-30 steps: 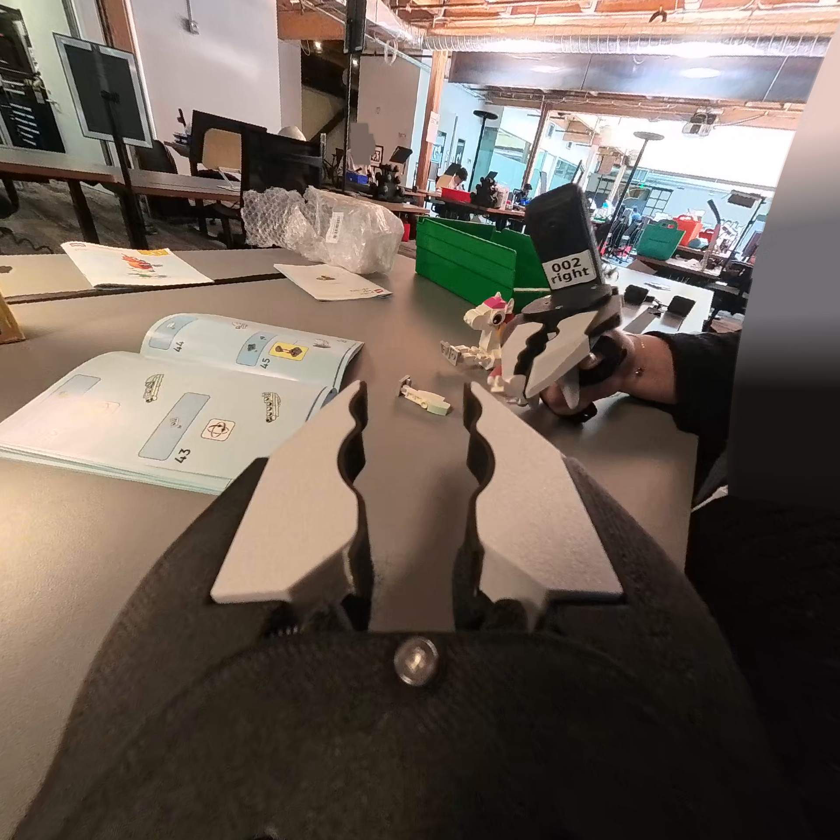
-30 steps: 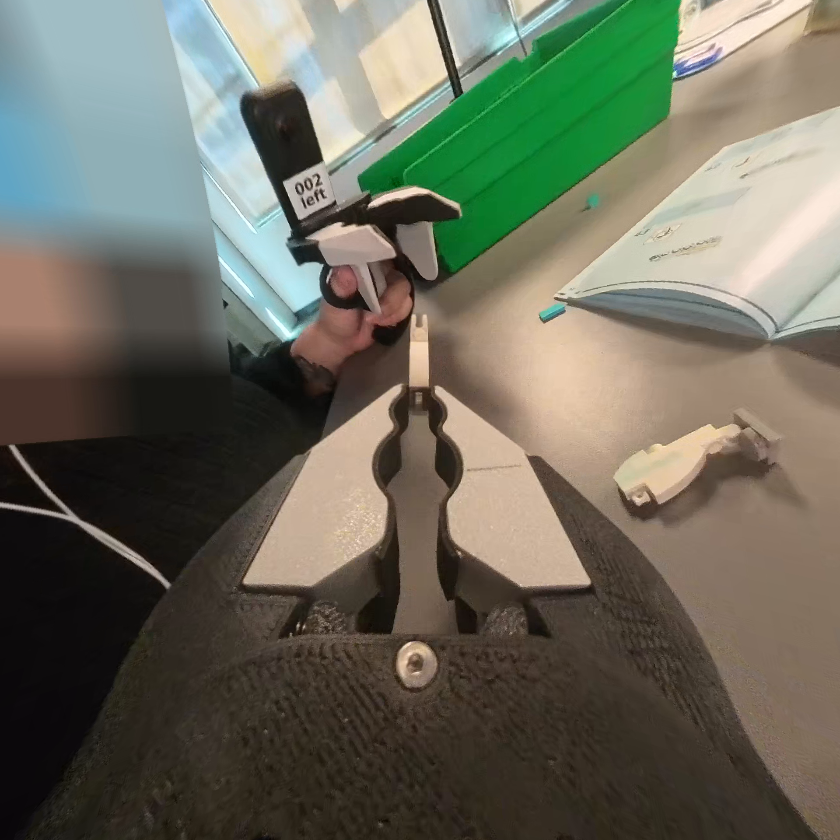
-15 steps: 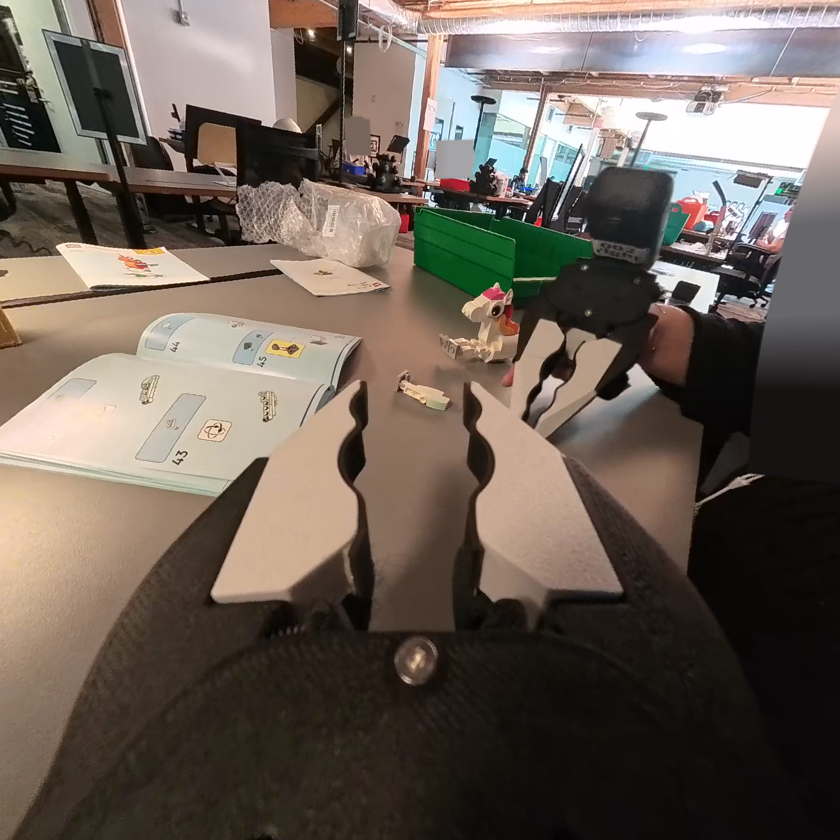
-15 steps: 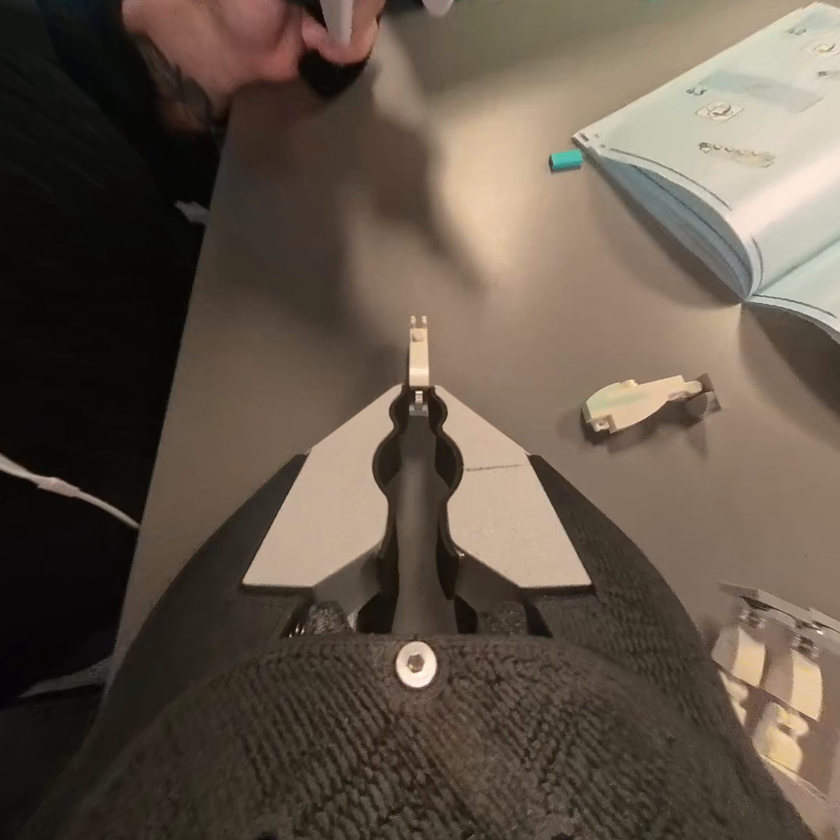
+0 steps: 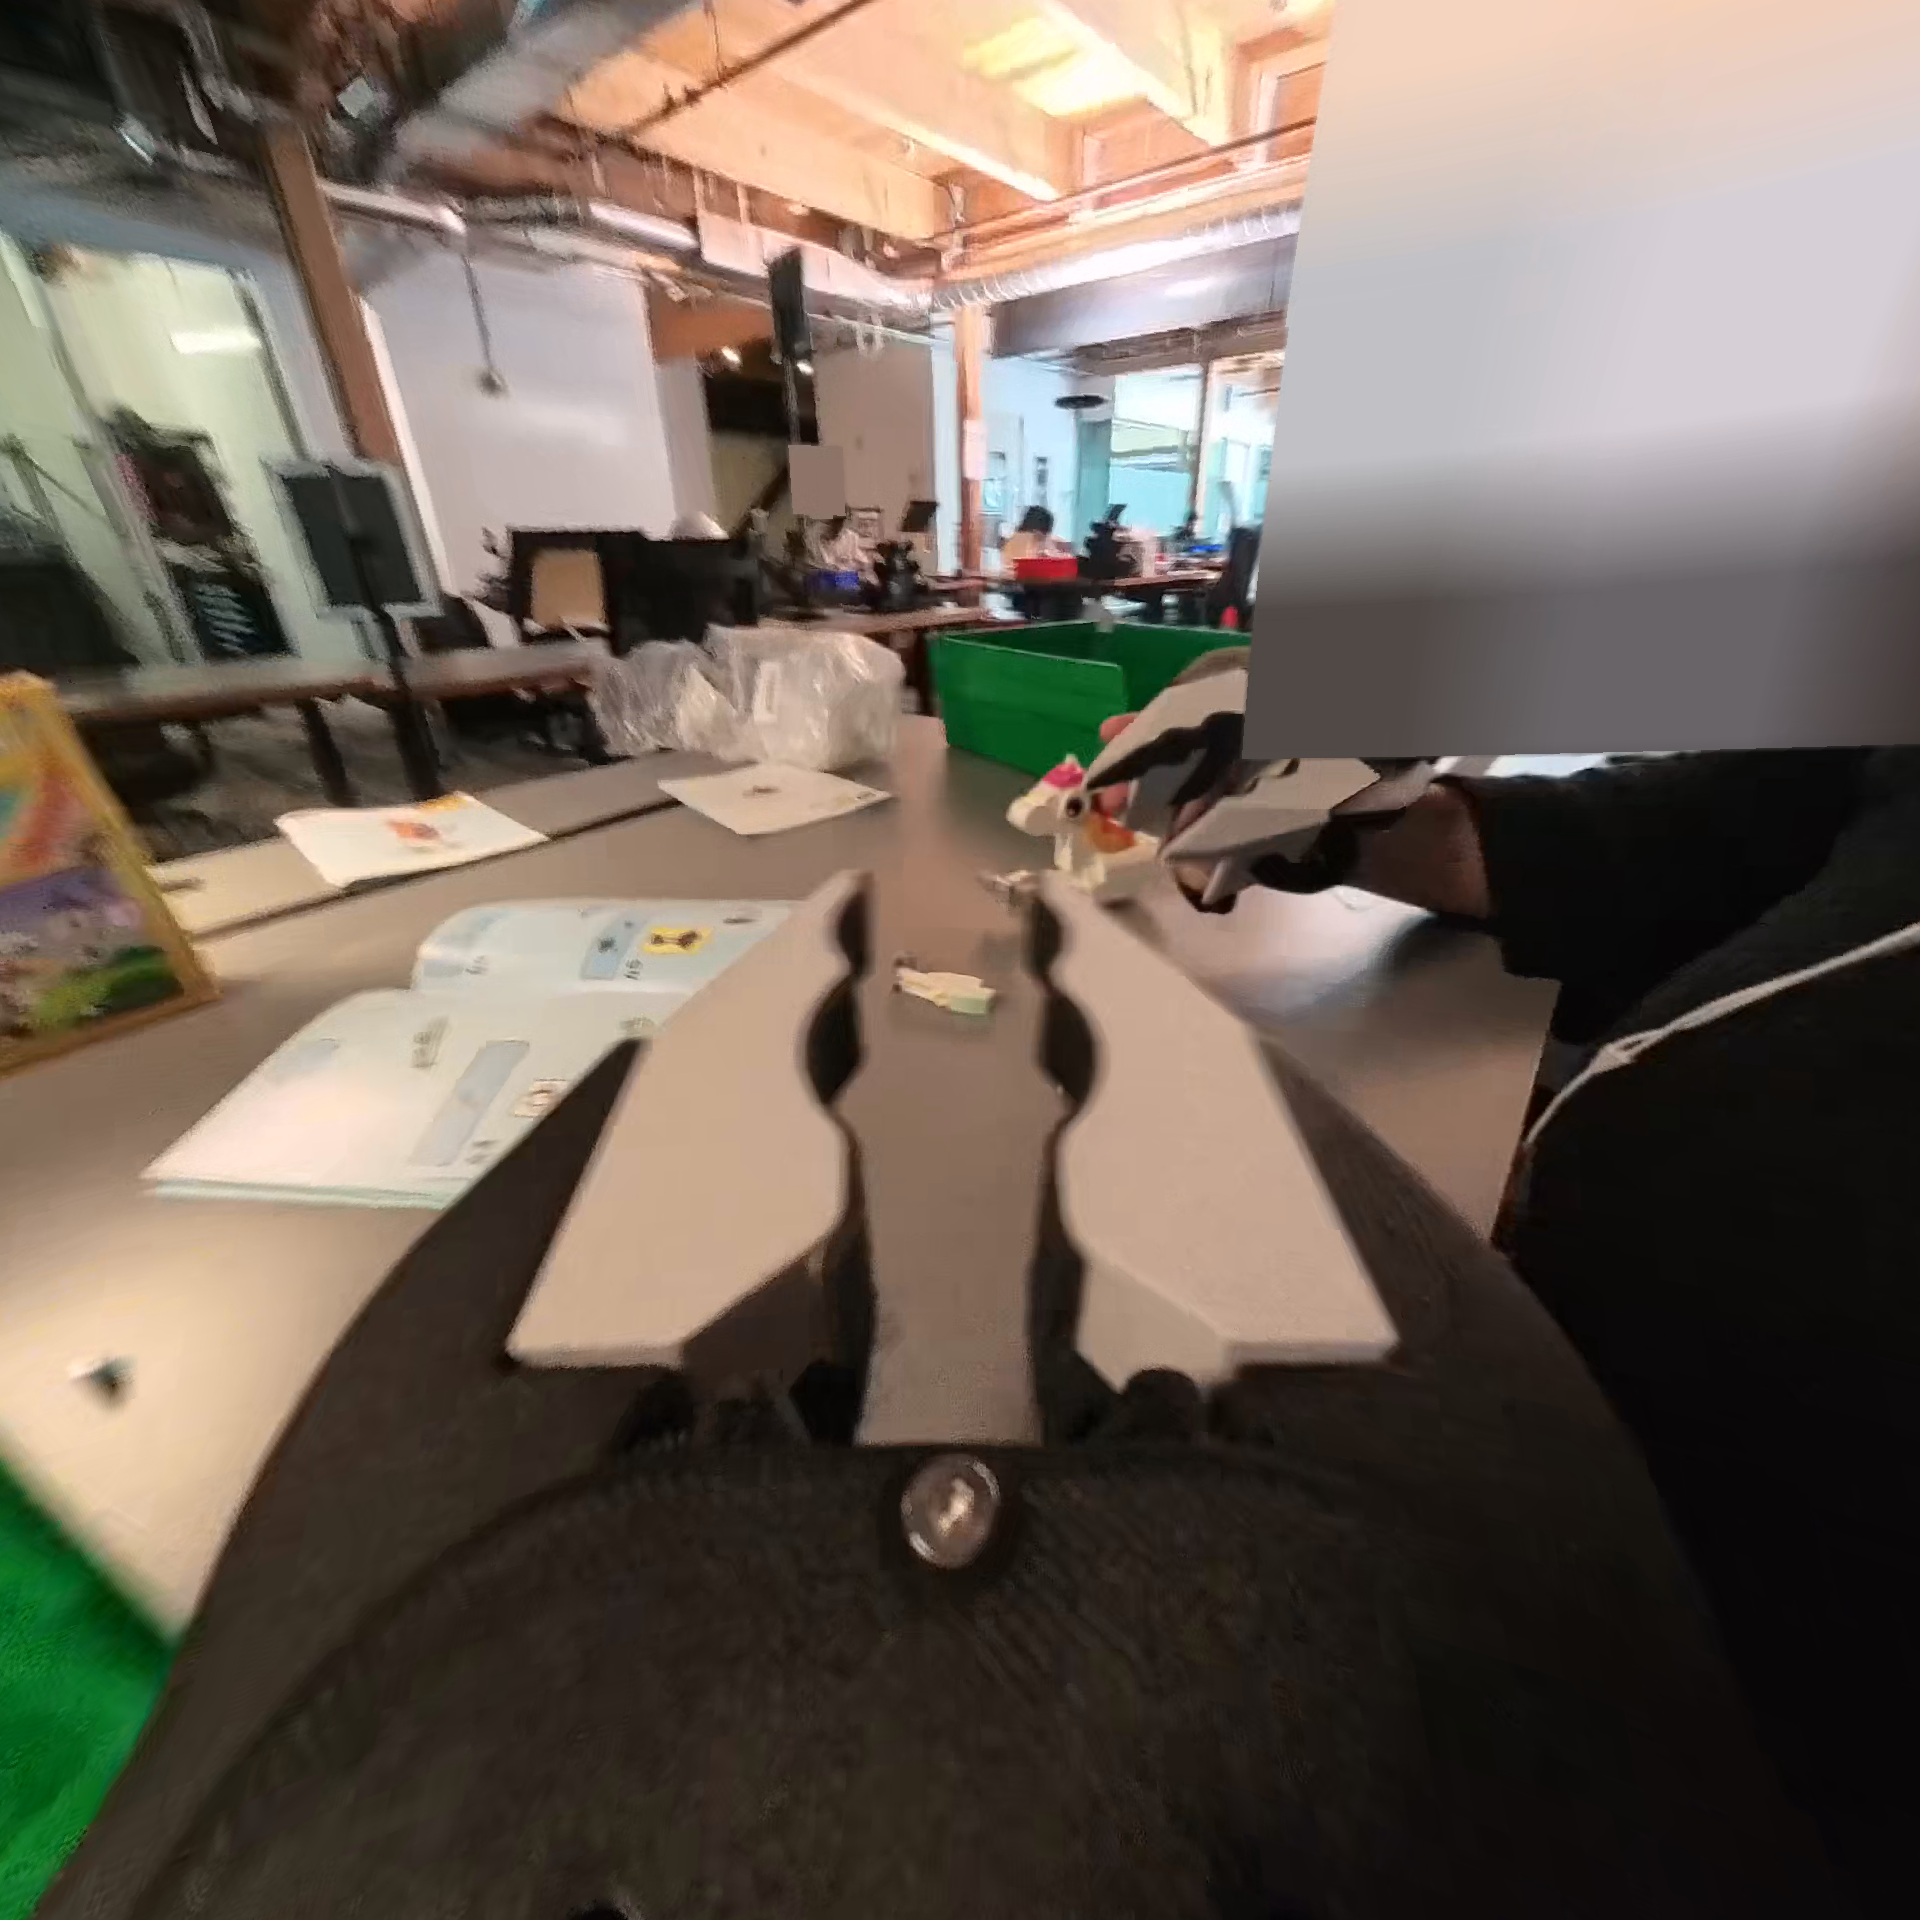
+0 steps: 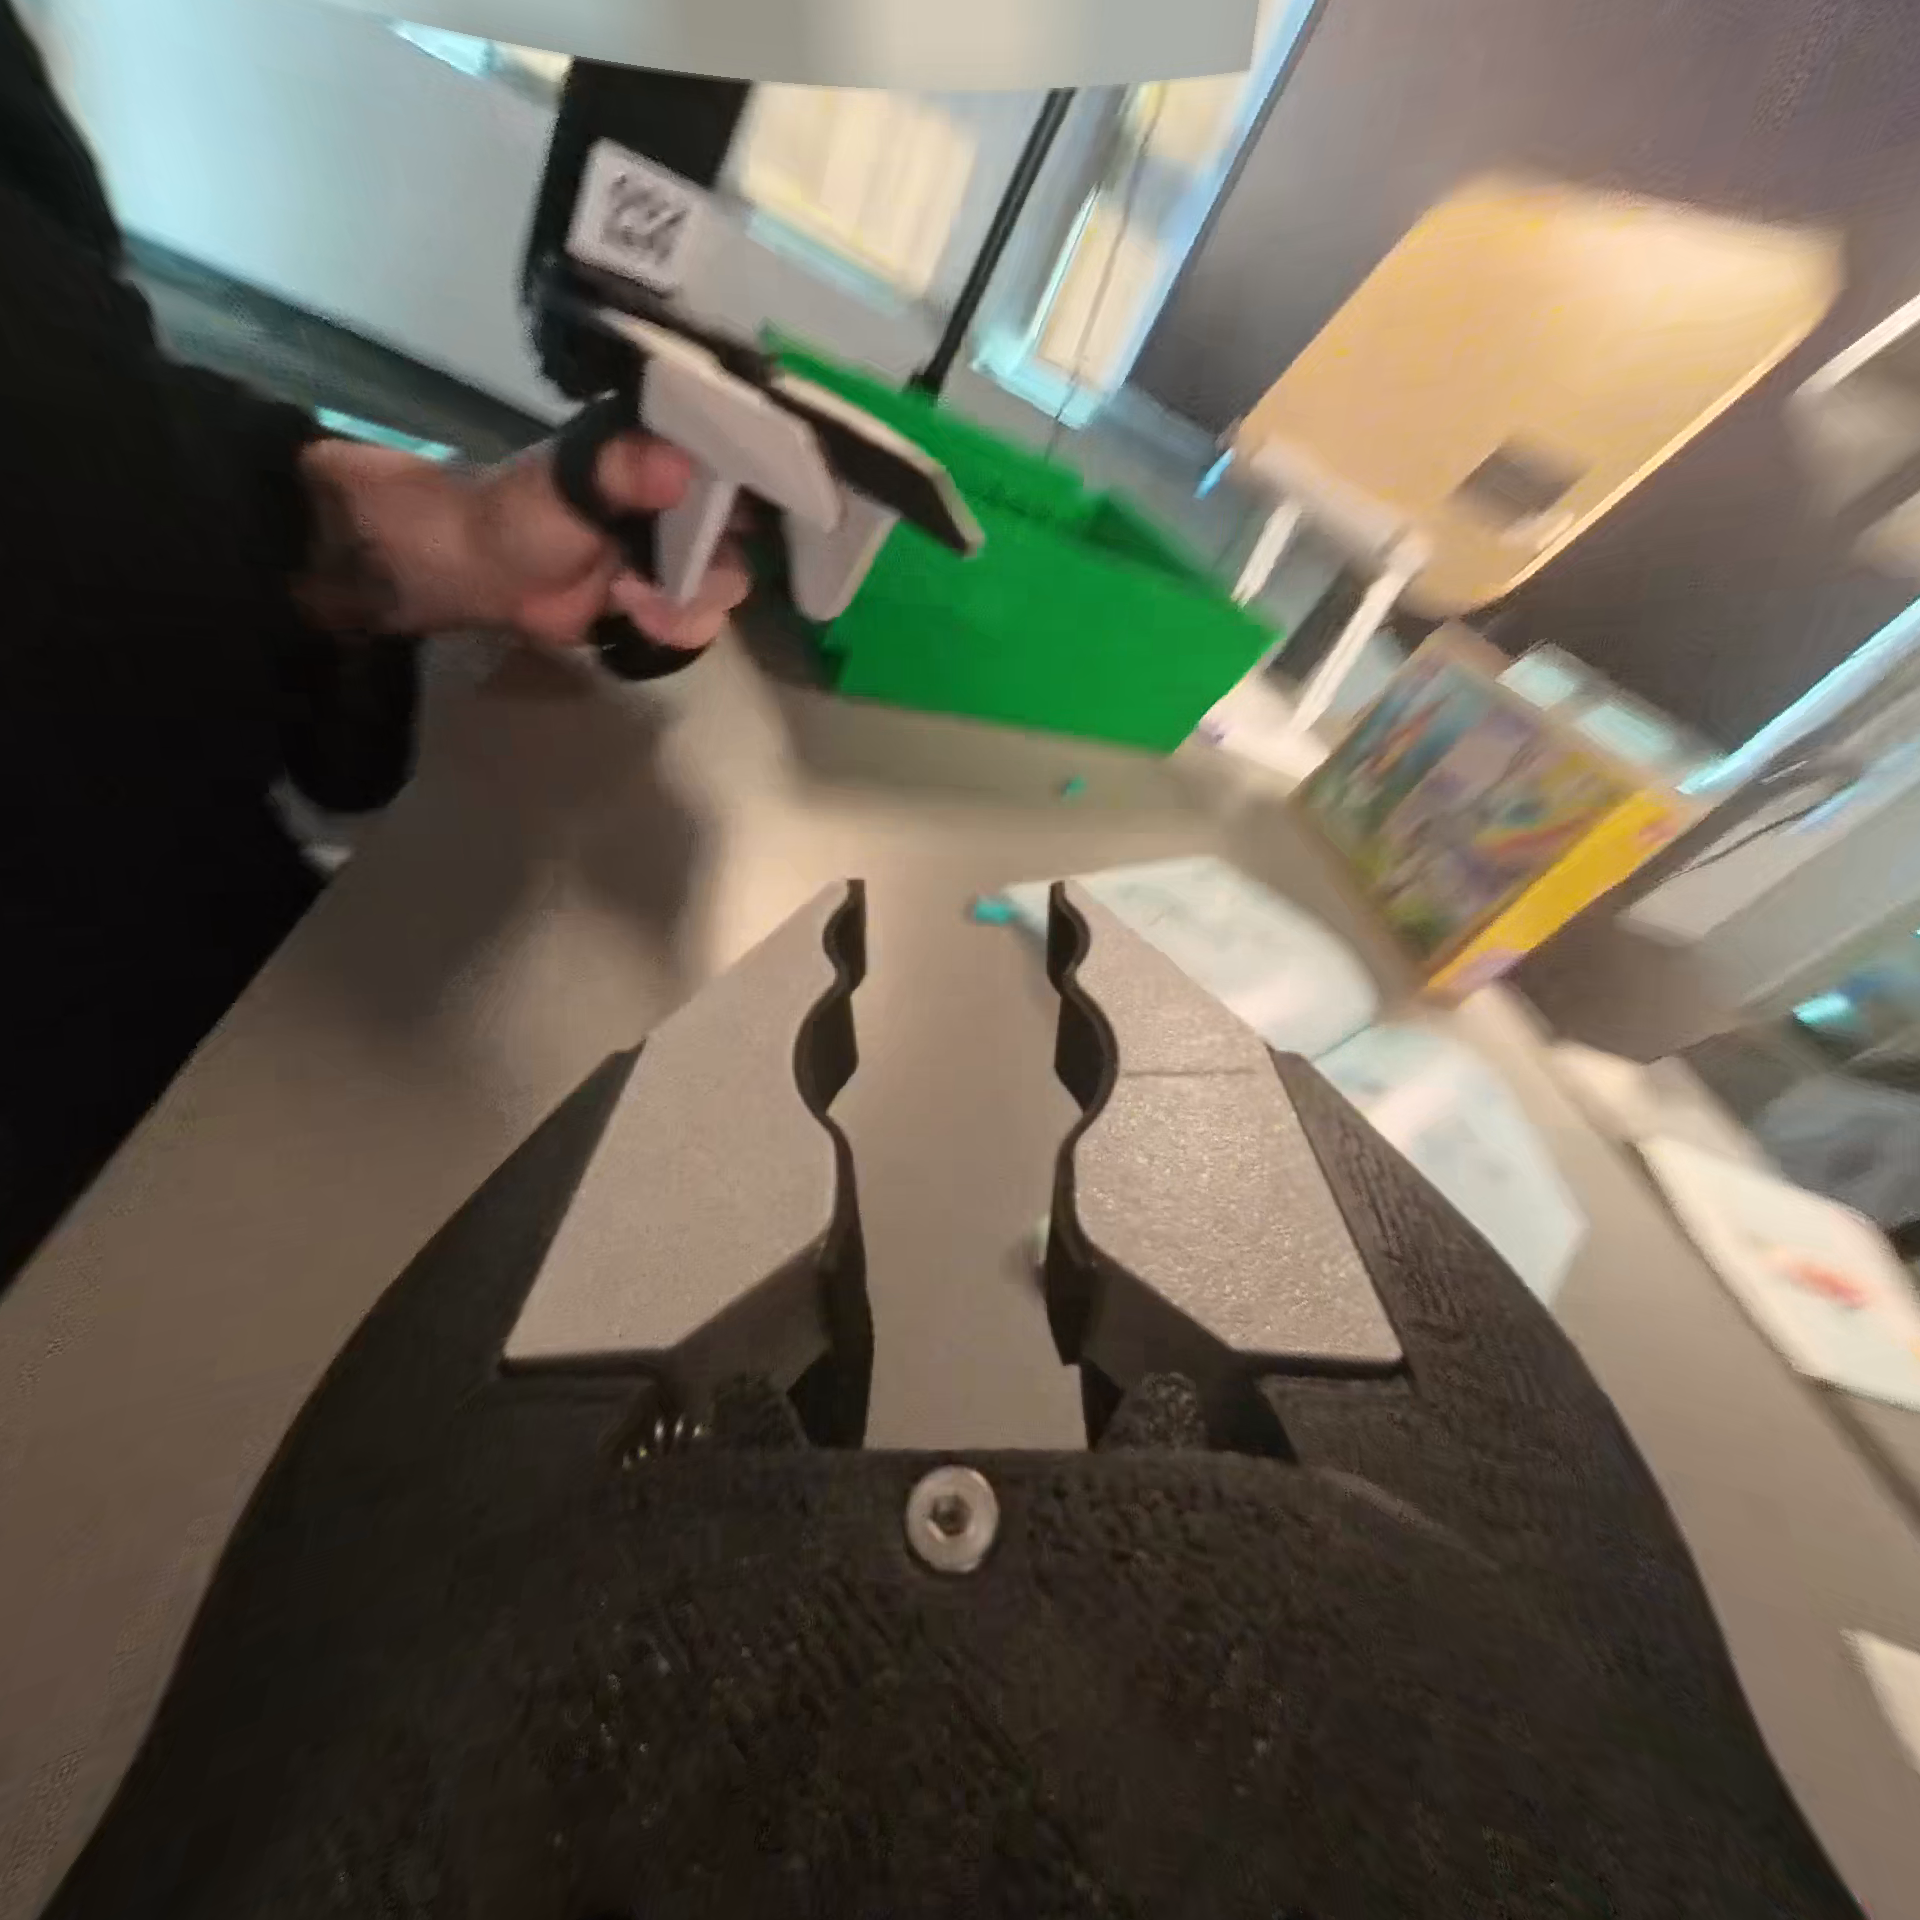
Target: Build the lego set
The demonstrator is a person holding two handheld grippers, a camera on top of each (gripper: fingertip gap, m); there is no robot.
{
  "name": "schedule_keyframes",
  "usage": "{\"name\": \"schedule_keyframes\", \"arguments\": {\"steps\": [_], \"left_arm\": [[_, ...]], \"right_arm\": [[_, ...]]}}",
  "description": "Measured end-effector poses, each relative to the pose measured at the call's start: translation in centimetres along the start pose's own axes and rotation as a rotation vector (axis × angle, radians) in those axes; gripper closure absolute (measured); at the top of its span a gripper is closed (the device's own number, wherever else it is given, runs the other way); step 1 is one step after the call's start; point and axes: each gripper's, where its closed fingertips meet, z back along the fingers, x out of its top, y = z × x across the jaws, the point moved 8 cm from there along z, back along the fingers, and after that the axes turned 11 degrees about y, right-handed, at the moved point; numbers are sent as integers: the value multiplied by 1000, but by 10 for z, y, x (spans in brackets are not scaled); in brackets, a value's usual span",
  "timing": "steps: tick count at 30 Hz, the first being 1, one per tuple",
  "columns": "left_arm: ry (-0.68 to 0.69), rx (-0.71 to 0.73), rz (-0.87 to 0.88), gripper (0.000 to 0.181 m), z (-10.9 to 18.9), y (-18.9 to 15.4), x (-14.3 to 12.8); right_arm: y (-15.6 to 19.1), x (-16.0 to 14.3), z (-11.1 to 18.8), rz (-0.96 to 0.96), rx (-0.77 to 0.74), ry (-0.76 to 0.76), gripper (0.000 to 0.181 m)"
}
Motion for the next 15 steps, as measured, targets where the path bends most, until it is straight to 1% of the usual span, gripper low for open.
{"name": "schedule_keyframes", "arguments": {"steps": [1,2,4,6,9,10,11,12,14,15], "left_arm": [[2,59,-33,179,12,-3,4],[9,137,-73,181,27,-4,9],[14,286,-150,181,58,-5,22],[49,446,-183,176,91,6,36],[172,705,-181,164,139,43,53],[225,760,-174,161,152,58,57],[296,775,-170,160,162,73,60],[392,749,-170,159,168,89,60],[647,622,-117,157,170,121,54],[788,558,-68,153,168,137,48]], "right_arm": [[0,2,5,22,-75,-48,152],[-1,4,9,37,-146,-79,154],[-1,7,15,58,-274,-84,156],[-3,7,20,60,-403,-65,156],[-6,5,30,63,-618,-33,160],[-8,4,33,71,-680,-17,163],[-9,4,36,78,-738,1,164],[-11,3,38,80,-791,16,165],[-14,3,39,67,-854,40,165],[-15,2,39,53,-871,48,165]]}}
